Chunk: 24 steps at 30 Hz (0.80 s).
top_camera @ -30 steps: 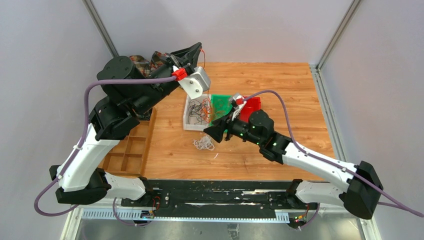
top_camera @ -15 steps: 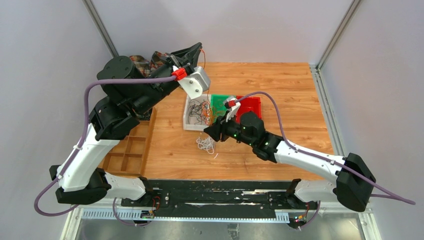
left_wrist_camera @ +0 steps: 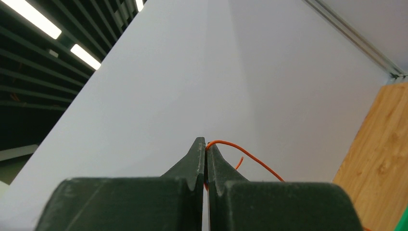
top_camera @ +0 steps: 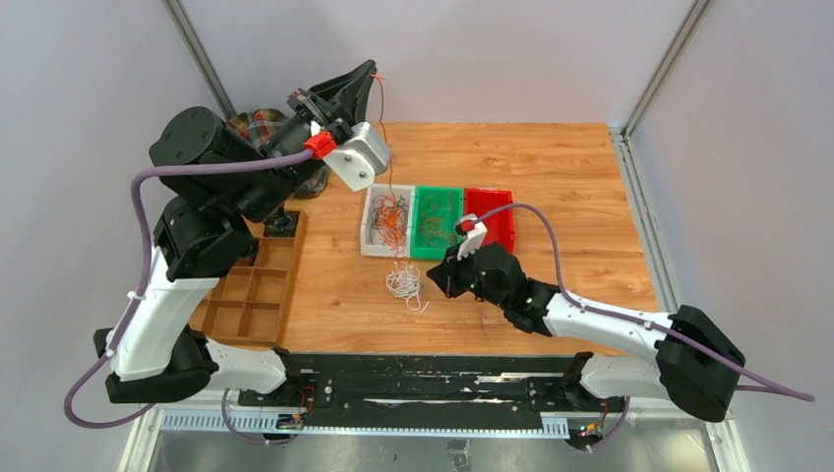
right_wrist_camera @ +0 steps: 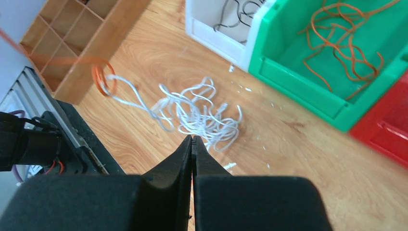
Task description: Untangle the cables
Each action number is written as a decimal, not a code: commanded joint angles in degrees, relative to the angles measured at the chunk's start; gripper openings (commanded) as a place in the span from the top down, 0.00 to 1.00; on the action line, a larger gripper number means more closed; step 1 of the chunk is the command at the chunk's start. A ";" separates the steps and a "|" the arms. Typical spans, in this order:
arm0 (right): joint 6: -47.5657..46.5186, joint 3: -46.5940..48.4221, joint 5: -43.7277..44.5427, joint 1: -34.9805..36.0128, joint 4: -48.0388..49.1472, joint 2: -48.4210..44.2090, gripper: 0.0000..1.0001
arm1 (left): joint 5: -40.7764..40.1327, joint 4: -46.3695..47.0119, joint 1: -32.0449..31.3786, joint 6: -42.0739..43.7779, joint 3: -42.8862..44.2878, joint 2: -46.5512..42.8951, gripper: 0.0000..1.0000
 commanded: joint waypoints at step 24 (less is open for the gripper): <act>-12.74 30.19 -14.83 0.69 -4.06 -5.23 0.32 | 5.38 -2.07 -0.37 -4.69 -1.69 -3.40 0.98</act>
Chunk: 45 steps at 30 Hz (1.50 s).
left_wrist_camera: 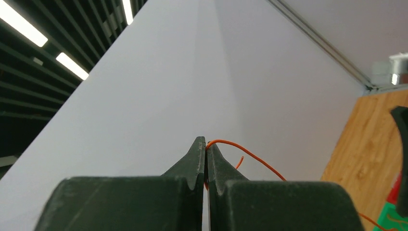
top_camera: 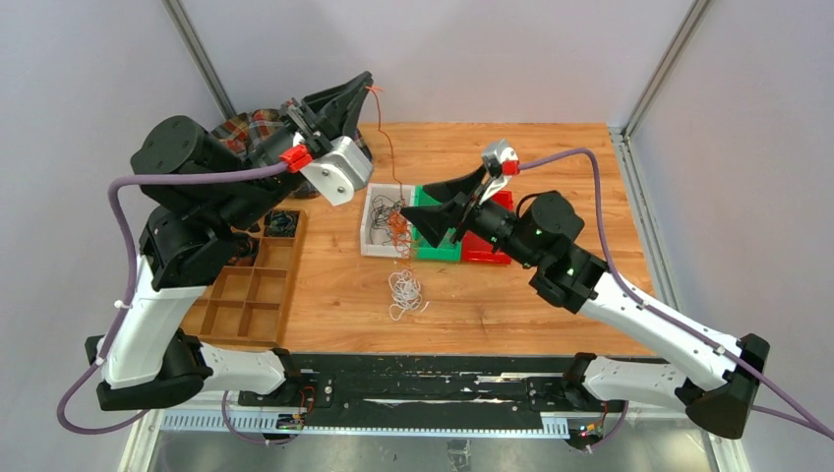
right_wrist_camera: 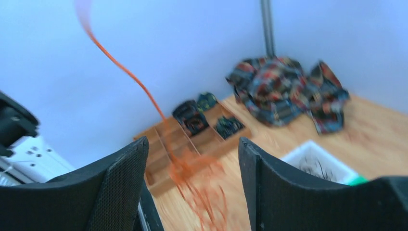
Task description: Untangle the cables
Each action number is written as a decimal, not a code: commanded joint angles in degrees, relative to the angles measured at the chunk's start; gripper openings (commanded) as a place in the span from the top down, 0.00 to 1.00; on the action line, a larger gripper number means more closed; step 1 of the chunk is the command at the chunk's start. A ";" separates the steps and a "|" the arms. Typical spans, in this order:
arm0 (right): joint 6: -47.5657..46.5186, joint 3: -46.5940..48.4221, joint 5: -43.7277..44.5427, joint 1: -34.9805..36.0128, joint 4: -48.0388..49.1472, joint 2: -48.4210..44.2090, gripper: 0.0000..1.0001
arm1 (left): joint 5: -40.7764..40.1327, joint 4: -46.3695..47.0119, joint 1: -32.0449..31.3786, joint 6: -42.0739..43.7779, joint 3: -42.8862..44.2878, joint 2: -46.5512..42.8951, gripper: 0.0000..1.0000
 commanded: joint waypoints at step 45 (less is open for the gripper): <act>11.39 -24.41 -0.93 4.11 25.48 26.48 0.58 | -6.59 28.17 -0.45 6.67 16.13 8.69 0.99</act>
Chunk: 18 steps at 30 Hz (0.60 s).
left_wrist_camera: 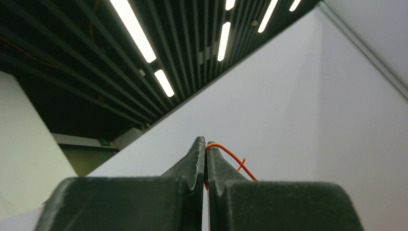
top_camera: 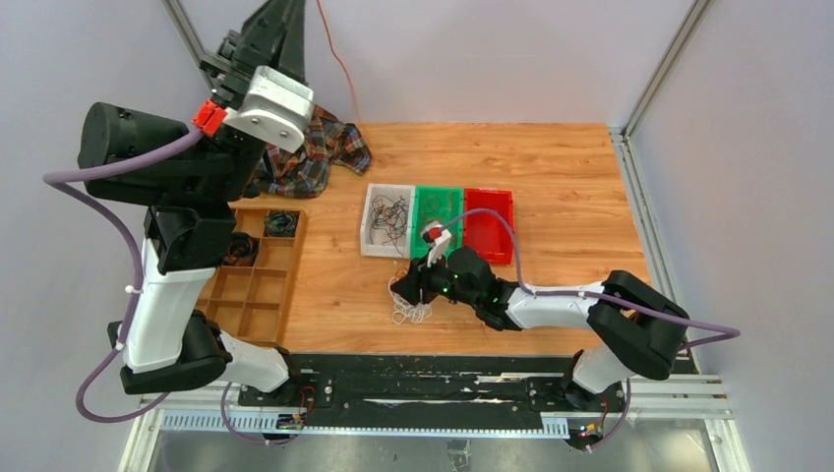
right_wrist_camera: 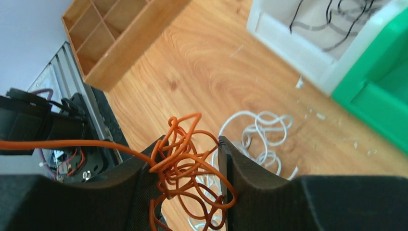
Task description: Untangle the cables
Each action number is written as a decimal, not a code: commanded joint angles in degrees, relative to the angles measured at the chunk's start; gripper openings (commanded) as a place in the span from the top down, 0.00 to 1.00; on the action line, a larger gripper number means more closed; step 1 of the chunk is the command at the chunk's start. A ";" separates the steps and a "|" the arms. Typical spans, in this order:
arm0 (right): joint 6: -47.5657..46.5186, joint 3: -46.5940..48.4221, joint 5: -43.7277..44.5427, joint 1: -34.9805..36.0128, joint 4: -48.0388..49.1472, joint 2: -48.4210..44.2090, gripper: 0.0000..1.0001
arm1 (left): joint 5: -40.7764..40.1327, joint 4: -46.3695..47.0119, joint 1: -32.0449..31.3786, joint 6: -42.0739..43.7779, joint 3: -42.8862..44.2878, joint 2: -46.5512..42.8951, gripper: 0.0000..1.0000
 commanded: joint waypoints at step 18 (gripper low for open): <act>4.67 -11.68 9.35 1.47 -2.97 -10.30 0.46 | -2.45 25.85 -0.46 14.58 0.49 0.86 0.99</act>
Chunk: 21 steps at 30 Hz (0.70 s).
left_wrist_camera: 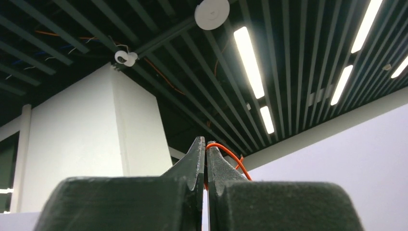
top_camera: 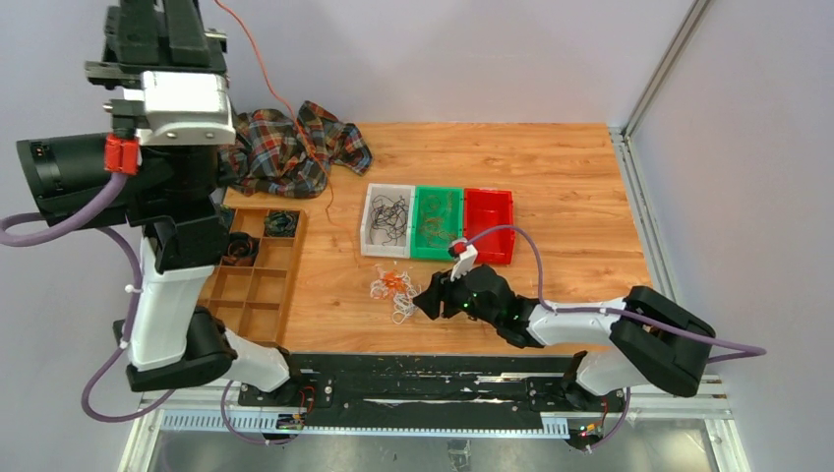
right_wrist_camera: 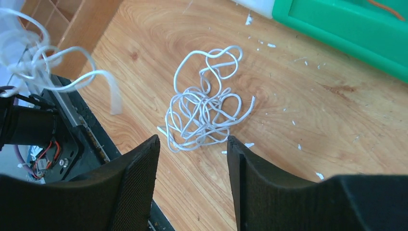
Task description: Untangle the cables
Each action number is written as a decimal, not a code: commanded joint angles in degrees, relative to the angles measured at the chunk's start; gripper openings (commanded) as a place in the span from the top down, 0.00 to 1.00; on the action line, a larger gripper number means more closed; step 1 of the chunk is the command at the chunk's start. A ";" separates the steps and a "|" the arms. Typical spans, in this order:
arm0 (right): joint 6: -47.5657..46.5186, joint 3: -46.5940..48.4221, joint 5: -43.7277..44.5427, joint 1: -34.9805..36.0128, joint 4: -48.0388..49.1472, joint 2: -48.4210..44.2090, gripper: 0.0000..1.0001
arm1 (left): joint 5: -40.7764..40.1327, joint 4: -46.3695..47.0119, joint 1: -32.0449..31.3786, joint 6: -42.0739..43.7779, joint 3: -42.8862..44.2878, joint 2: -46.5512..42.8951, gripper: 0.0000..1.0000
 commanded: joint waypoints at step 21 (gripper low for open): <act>-11.83 13.92 -4.96 7.49 -5.69 1.77 0.40 | -13.24 -9.42 -0.45 -5.13 -42.75 -19.94 0.99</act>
